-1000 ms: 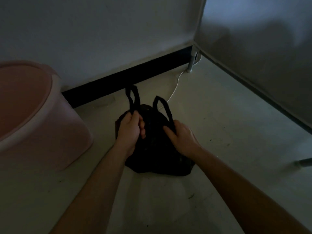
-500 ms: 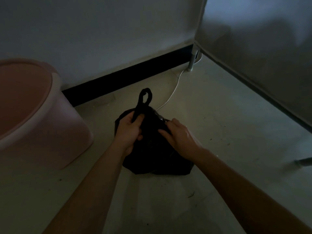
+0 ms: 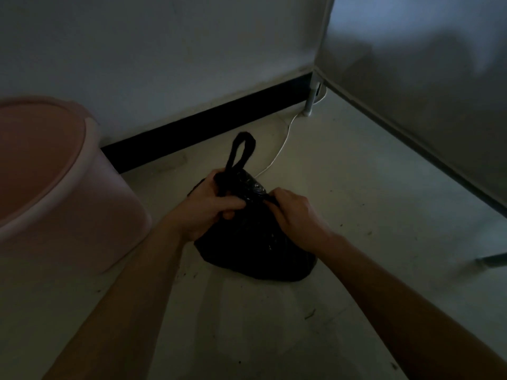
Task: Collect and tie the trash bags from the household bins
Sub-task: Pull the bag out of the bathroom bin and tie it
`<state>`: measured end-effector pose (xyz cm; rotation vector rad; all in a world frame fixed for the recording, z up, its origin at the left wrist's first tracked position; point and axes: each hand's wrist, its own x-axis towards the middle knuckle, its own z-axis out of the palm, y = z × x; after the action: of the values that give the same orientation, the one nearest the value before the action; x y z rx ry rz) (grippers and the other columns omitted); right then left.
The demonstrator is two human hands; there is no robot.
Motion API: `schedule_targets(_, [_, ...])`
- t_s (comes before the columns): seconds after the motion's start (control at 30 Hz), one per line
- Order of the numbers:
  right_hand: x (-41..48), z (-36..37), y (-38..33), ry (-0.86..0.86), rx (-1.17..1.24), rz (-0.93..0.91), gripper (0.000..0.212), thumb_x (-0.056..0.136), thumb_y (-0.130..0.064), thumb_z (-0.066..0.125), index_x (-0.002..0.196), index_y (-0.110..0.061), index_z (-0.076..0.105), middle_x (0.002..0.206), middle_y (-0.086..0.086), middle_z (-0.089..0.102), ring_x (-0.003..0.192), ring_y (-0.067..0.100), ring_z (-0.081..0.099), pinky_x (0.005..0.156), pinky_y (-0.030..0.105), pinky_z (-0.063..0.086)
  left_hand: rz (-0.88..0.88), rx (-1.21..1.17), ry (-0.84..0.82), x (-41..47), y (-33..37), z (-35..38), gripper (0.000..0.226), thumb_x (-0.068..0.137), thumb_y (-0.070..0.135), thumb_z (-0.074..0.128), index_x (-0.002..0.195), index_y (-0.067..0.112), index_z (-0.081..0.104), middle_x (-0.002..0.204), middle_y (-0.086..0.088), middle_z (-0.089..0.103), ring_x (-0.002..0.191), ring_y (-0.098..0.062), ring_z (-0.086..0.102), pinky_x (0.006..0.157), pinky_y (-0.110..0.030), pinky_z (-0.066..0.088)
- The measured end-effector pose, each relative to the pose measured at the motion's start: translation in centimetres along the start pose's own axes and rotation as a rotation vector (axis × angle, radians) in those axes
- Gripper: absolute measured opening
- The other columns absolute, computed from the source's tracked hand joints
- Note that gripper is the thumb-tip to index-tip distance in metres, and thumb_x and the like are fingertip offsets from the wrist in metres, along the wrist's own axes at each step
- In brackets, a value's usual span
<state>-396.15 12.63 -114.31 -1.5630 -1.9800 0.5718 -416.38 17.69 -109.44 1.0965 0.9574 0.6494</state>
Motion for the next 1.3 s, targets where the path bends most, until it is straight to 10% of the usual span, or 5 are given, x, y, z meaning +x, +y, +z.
schedule_targets(0.4, [0.5,-3.0,-0.8,-0.31,0.571,0.457,0.031,0.087,-0.048,0.068,0.11,-0.028,0.068,0.088,-0.011,0.07,0.074,-0.002,0.066,0.068,0.017,0.051,-0.219,-0.159,0.034,-0.6,0.4,0.2,0.032,0.105,0.037,0.041,0.087,0.013,0.05,0.062,0.001,0.04,0.046,-0.008,0.031,0.04,-0.019,0.026])
schedule_targets(0.7, [3.0,-6.2,-2.8,-0.116,1.026,0.477,0.063,0.081,-0.065,0.049,0.122,-0.021,0.065,0.105,0.002,0.064,0.071,0.01,0.056,0.066,0.026,0.043,-0.283,-0.084,-0.157,-0.6,1.4,1.2,0.073,0.095,0.071,0.02,0.072,0.018,0.066,0.064,-0.004,0.041,0.051,-0.015,0.03,0.049,-0.027,0.021])
schedule_targets(0.87, [3.5,-6.4,-2.6,0.026,0.865,0.38,0.019,0.095,-0.027,0.064,0.099,-0.012,0.075,0.085,0.005,0.071,0.062,0.006,0.055,0.064,0.021,0.047,-0.287,-0.166,-0.221,-0.5,1.2,0.4,0.114,0.076,0.092,-0.001,0.111,0.014,0.074,0.072,-0.01,0.05,0.056,-0.019,0.039,0.05,-0.028,0.025])
schedule_targets(1.1, [1.5,-5.8,-1.2,0.212,0.969,0.523,0.021,0.096,-0.028,0.063,0.096,-0.01,0.074,0.078,0.004,0.069,0.065,0.011,0.058,0.065,0.024,0.052,-0.233,-0.558,-0.288,-0.8,0.7,-0.7,0.123,0.074,0.095,0.007,0.139,0.004,0.055,0.116,-0.027,0.062,0.092,-0.036,0.063,0.077,-0.042,0.055])
schedule_targets(1.3, [1.4,-6.9,-1.6,0.124,1.401,0.516,0.025,0.089,-0.033,0.062,0.095,-0.01,0.069,0.073,0.001,0.065,0.064,0.005,0.061,0.062,0.015,0.054,-0.177,-0.733,-0.368,-0.9,0.2,-0.6,0.124,0.076,0.094,0.017,0.149,-0.004,0.037,0.149,-0.038,0.037,0.138,-0.049,0.04,0.114,-0.054,0.037])
